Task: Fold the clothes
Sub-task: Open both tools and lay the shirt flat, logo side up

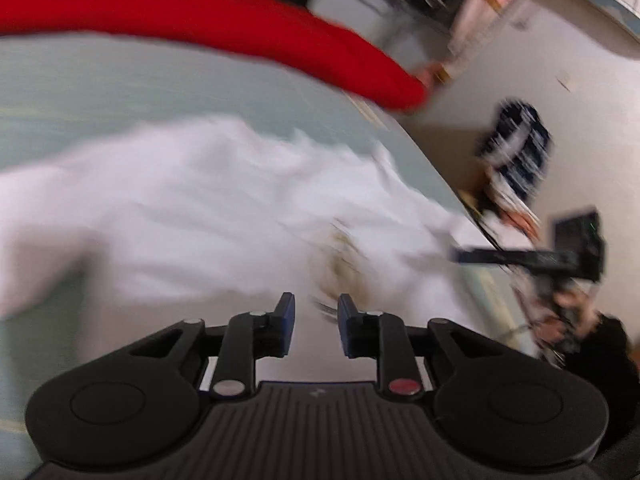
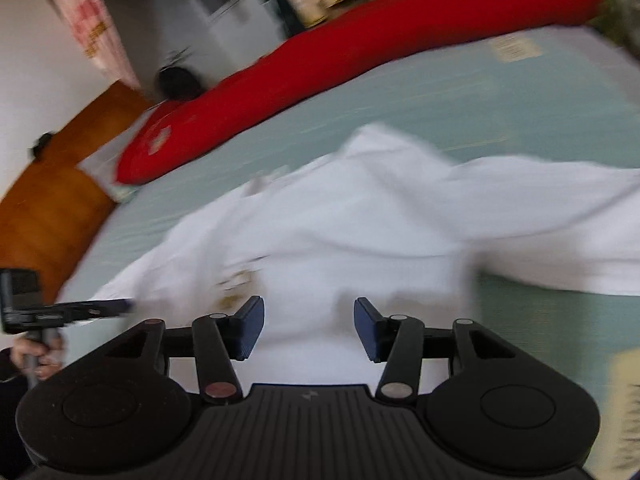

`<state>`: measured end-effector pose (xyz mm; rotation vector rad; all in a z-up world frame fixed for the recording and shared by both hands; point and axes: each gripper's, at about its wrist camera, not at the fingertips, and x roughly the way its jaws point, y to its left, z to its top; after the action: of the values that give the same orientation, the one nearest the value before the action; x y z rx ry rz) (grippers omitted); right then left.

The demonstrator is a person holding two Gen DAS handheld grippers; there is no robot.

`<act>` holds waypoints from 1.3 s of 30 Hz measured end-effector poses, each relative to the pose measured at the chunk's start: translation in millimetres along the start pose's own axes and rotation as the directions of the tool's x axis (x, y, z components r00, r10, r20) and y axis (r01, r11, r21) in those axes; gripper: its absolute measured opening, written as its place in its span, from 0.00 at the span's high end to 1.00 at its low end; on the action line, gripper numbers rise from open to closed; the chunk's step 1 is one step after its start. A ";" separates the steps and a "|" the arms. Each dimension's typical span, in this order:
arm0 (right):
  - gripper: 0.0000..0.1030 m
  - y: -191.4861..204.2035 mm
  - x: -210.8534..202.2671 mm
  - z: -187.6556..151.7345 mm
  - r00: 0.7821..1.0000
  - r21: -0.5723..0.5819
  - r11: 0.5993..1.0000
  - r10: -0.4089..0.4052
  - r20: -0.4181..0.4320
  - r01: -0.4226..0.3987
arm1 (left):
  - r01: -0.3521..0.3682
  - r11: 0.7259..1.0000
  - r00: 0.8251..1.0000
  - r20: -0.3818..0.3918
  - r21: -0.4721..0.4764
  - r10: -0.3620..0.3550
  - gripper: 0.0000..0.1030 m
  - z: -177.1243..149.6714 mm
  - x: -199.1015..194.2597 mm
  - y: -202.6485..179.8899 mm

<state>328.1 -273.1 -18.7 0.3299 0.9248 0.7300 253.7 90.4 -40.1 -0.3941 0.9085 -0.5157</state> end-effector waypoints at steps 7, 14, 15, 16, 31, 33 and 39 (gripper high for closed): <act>0.47 30.2 89.7 5.6 0.981 -0.175 0.983 -0.085 -0.177 0.054 | -0.106 0.993 0.991 -0.073 0.053 0.110 0.81 17.9 71.4 11.0; 0.59 14.9 103.0 43.0 0.980 -0.169 0.970 -0.187 -0.064 0.174 | -0.197 0.980 0.980 0.007 0.004 0.197 0.90 45.7 81.1 30.3; 0.58 16.1 101.4 44.3 0.980 -0.163 0.970 -0.191 -0.063 0.178 | -0.207 0.978 0.978 0.006 0.012 0.207 0.90 45.4 75.8 26.1; 0.54 17.2 99.7 45.5 0.979 -0.157 0.971 -0.194 -0.061 0.182 | -0.216 0.976 0.976 0.005 0.020 0.216 0.89 45.2 70.4 21.9; 0.30 93.4 47.1 -104.6 0.957 -0.519 0.824 -0.288 -0.040 0.226 | -0.394 0.892 0.919 0.092 0.222 0.383 0.58 -111.8 -22.4 -23.7; 0.22 81.3 30.3 -116.4 0.958 -0.480 0.842 -0.288 -0.011 0.248 | -0.398 0.901 0.917 0.085 0.170 0.389 0.58 -127.1 -42.4 -18.5; 0.18 64.2 -19.1 -139.4 0.923 -0.398 0.843 -0.384 0.025 0.362 | -0.454 0.877 0.891 0.073 0.159 0.448 0.59 -132.9 -68.2 -29.7</act>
<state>179.4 -246.4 -52.0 -0.2305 0.8366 0.5469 102.1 91.5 -55.1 -0.0245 0.8797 -0.1524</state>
